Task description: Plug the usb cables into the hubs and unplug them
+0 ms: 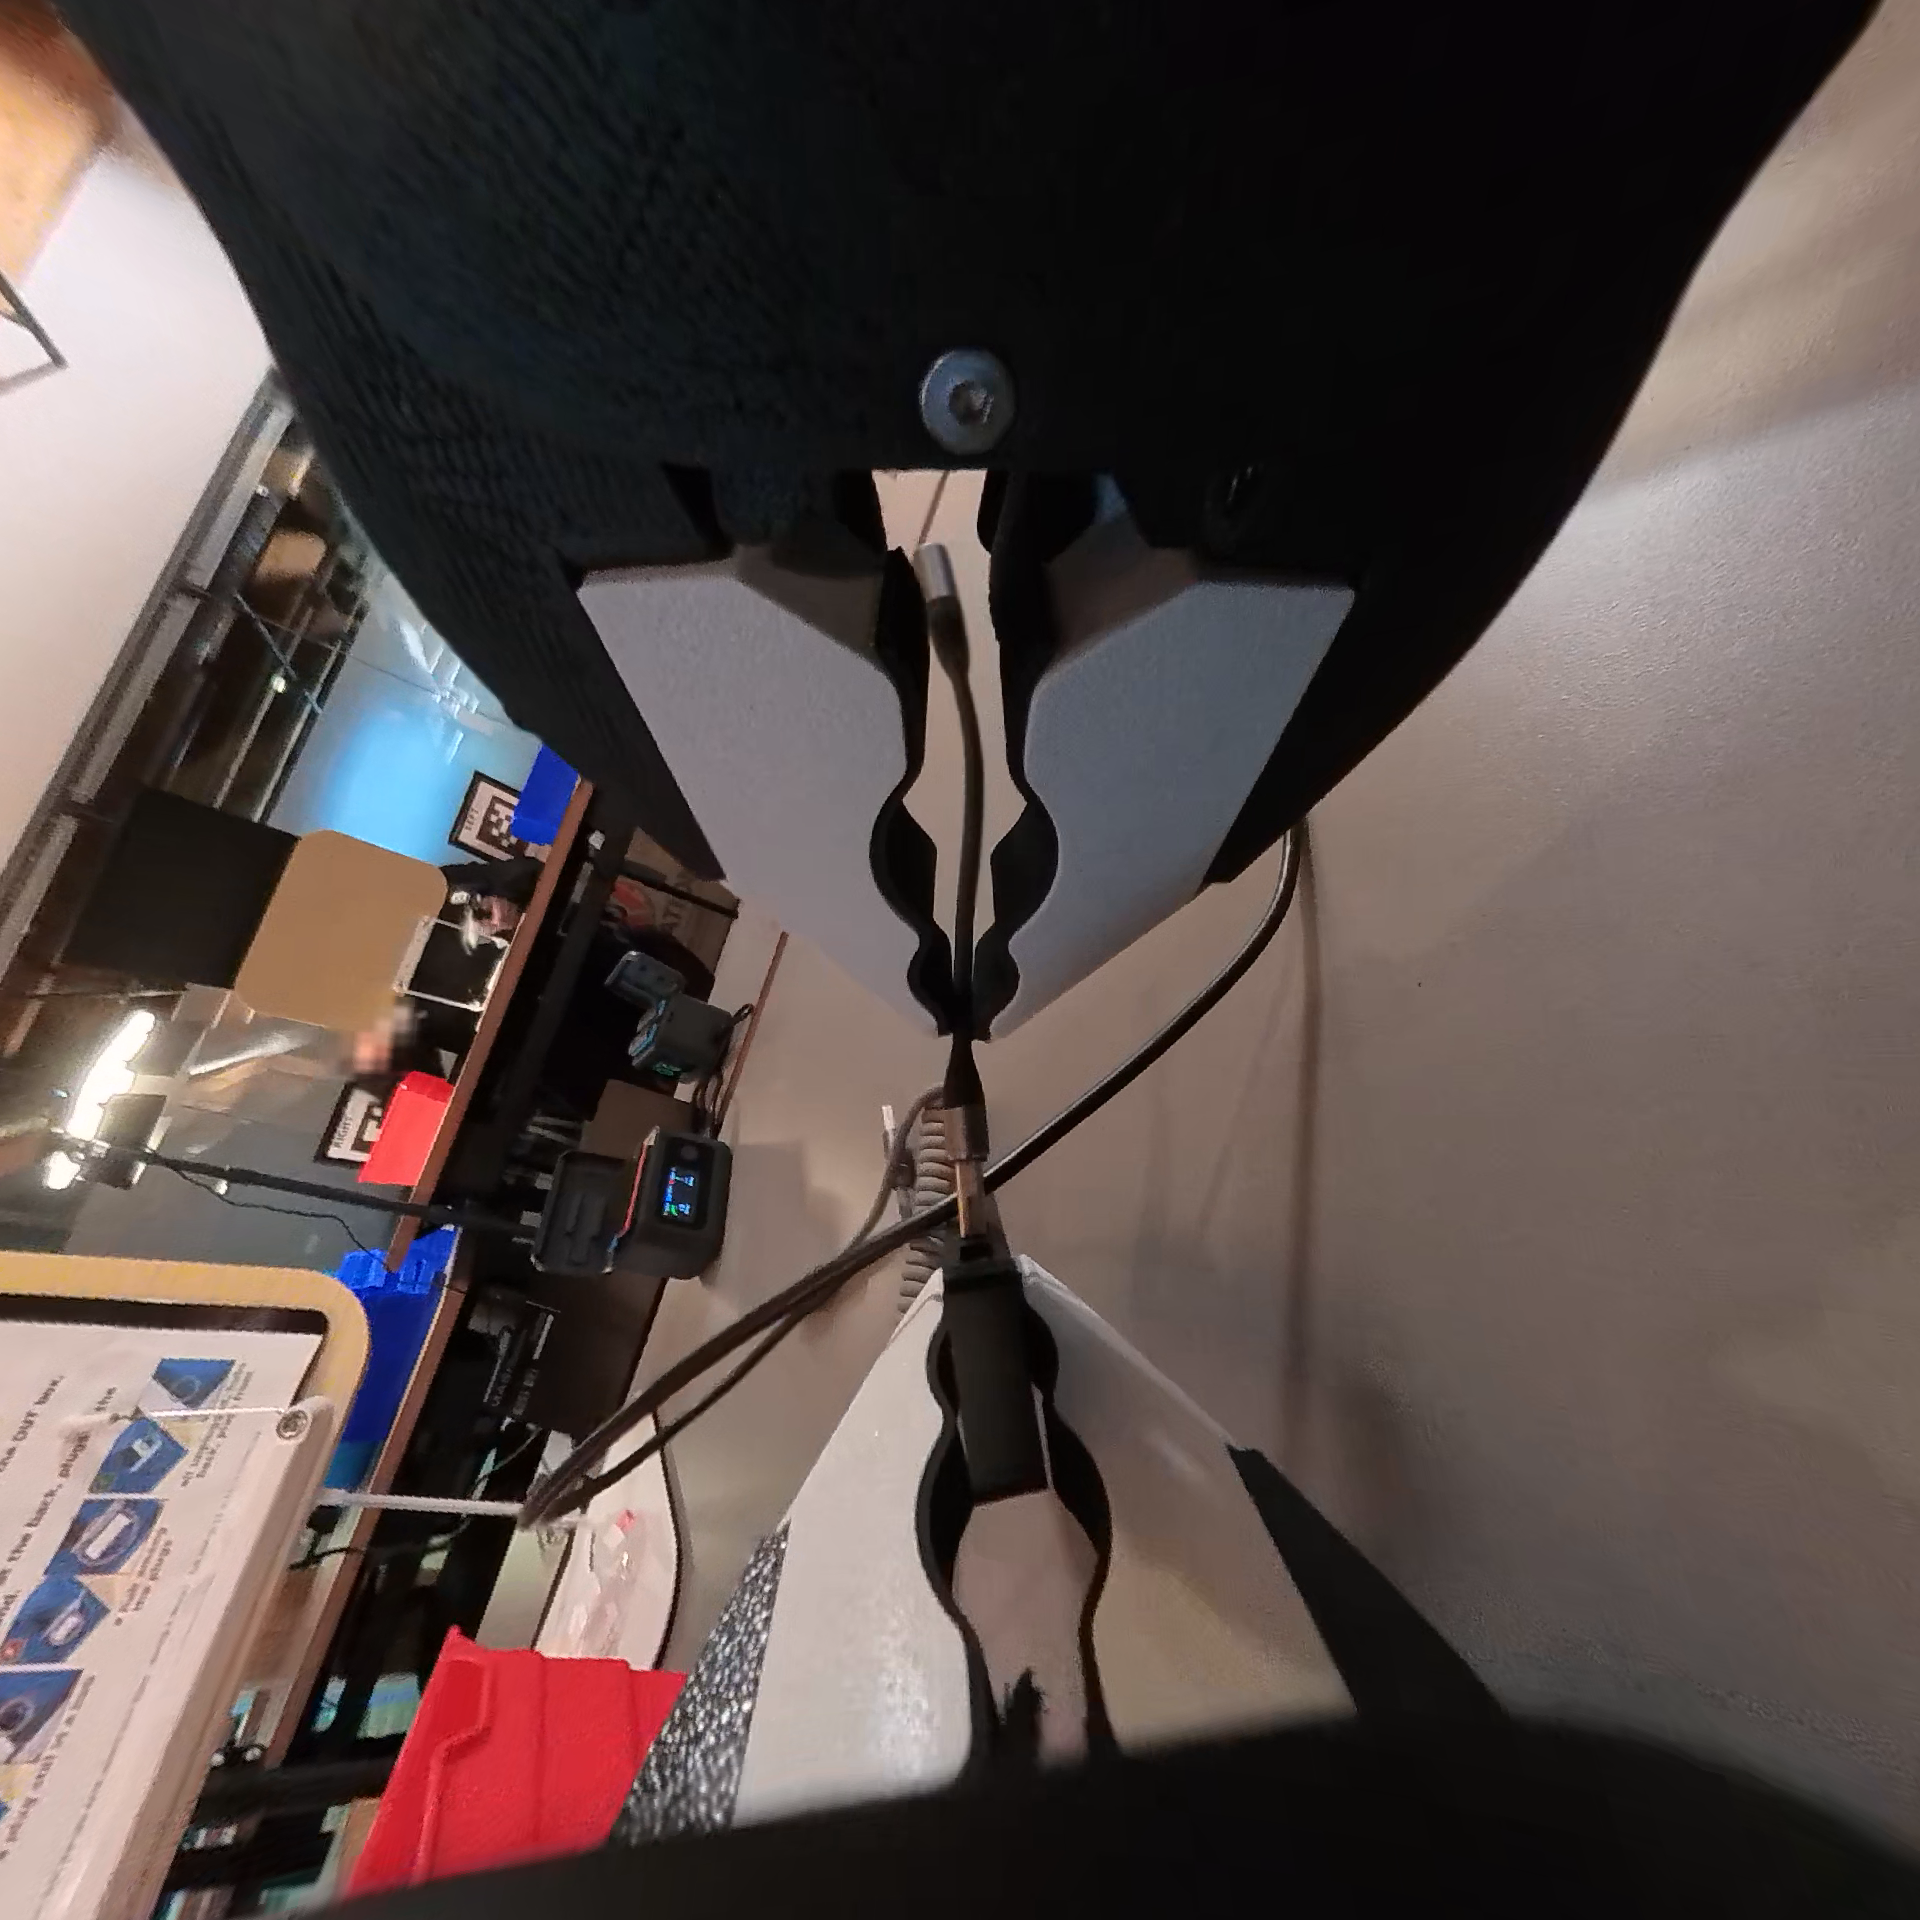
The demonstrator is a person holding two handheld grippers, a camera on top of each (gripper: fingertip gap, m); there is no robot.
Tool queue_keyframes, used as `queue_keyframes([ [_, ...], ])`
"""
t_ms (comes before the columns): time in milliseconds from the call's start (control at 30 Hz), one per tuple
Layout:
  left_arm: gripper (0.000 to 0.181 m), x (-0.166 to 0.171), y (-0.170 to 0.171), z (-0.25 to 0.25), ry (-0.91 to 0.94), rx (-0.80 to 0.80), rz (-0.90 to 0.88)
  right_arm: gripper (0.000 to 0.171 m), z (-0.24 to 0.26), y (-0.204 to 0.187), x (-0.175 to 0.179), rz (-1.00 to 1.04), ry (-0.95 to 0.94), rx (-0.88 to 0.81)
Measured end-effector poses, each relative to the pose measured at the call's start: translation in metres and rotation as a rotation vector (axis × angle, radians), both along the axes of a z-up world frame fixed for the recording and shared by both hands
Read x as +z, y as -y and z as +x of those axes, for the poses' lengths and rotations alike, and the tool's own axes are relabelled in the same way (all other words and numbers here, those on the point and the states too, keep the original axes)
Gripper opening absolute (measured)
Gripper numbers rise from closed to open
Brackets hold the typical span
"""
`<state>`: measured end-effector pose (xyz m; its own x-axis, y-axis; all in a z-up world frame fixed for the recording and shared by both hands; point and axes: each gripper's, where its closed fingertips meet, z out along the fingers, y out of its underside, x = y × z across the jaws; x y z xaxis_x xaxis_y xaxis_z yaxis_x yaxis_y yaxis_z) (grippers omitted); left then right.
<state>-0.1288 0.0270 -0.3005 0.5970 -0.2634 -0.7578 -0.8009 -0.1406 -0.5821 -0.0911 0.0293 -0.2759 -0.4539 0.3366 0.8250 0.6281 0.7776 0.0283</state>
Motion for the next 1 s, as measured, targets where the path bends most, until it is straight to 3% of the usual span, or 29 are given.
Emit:
queue_keyframes([
  [467,0.009,-0.004,-0.001,0.001,-0.013,-0.010,-0.019,0.001,0.012,0.011,-0.014,-0.128,0.059,0.064],
  [1000,0.009,-0.010,-0.007,0.003,-0.083,0.025,-0.044,0.001,0.017,0.008,0.001,-0.052,0.041,0.013],
])
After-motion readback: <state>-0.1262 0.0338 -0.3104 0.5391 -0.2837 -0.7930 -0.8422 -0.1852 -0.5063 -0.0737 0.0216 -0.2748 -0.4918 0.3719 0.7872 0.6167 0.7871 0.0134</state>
